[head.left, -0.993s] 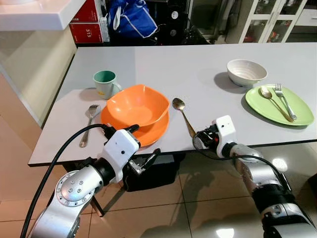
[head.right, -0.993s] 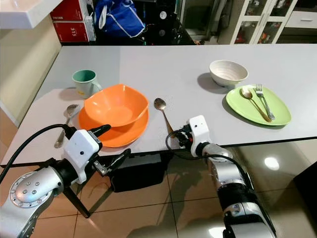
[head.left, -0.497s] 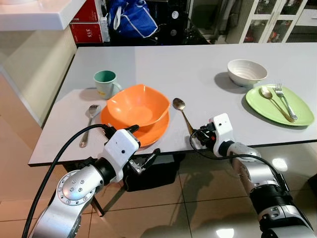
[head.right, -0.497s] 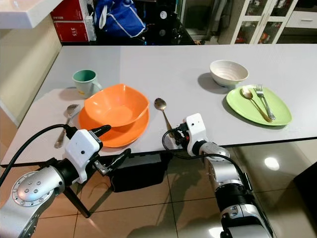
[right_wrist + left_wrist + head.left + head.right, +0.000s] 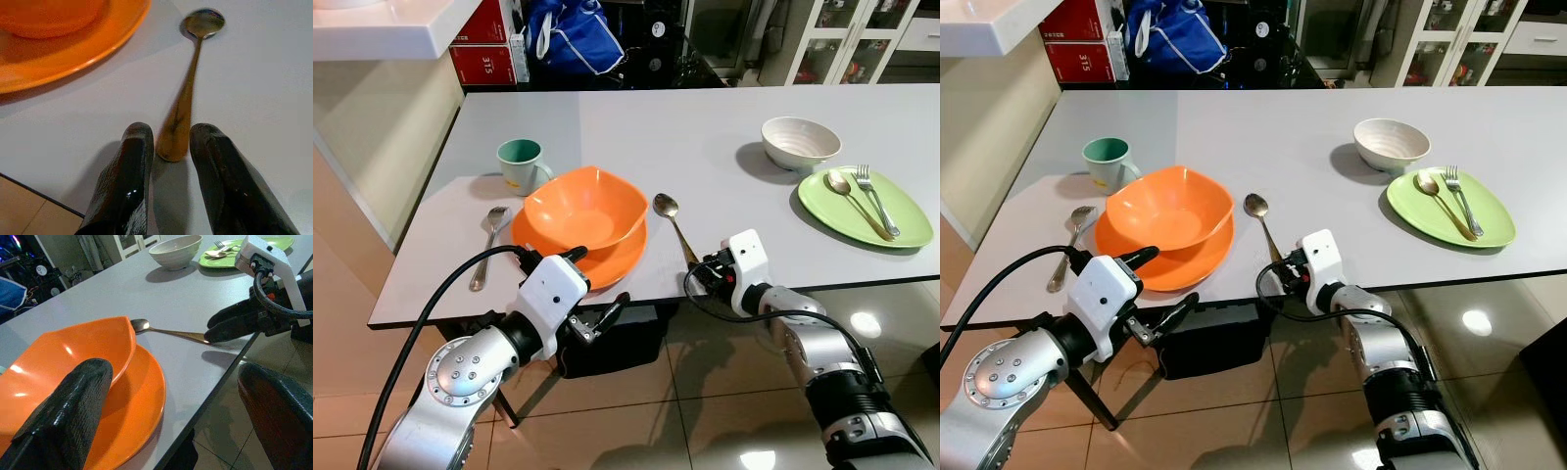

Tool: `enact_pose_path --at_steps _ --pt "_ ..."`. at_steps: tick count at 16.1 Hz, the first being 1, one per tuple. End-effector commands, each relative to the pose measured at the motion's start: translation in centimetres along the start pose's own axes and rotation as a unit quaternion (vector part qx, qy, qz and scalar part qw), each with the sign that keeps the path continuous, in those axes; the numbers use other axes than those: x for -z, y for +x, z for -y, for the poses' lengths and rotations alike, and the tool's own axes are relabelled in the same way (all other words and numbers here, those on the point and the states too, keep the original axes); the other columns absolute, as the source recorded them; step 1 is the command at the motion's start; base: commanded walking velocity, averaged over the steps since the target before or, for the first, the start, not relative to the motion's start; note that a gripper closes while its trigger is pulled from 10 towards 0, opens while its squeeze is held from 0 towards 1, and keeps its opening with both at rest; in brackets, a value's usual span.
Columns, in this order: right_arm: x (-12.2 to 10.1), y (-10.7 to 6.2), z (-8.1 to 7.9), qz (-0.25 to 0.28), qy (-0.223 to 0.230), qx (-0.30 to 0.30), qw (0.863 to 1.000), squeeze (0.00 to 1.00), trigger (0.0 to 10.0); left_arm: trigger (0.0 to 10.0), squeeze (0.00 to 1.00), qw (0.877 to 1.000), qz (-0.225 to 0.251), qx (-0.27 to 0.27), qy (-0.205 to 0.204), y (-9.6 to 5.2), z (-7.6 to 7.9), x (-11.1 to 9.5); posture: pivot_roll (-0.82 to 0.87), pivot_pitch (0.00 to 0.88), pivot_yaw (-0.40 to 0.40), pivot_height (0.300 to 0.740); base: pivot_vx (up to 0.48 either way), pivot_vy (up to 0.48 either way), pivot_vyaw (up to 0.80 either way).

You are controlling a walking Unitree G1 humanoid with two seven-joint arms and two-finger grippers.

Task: Setting the table

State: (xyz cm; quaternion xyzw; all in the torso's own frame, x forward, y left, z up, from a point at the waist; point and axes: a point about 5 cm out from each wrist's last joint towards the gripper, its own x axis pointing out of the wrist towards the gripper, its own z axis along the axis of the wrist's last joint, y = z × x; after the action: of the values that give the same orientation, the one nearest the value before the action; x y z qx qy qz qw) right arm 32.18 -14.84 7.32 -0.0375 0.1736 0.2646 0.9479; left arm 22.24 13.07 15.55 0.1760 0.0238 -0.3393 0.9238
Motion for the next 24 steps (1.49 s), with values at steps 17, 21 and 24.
enact_pose_path --at_steps 17,21,24 --pt "-6.3 -10.0 -1.4 0.198 0.113 0.198 0.954 0.00 10.0 10.0 0.00 0.962 0.038 -0.269 -0.023 2.8 -5.2 -3.3 0.00 0.000 -0.012 0.740 0.000 0.000 0.00" --pt "-7.1 -10.0 -3.0 0.200 0.118 0.189 0.954 0.00 10.0 10.0 0.00 0.953 0.037 -0.297 -0.054 1.9 -4.3 -3.1 -0.04 0.000 -0.033 0.740 0.000 0.000 0.00" --pt "-7.3 -10.8 -2.6 0.203 0.129 0.215 0.947 0.00 10.0 10.0 0.00 0.953 0.026 -0.298 -0.051 2.0 -4.6 -2.8 -0.06 0.000 0.005 0.740 0.000 0.000 0.00"
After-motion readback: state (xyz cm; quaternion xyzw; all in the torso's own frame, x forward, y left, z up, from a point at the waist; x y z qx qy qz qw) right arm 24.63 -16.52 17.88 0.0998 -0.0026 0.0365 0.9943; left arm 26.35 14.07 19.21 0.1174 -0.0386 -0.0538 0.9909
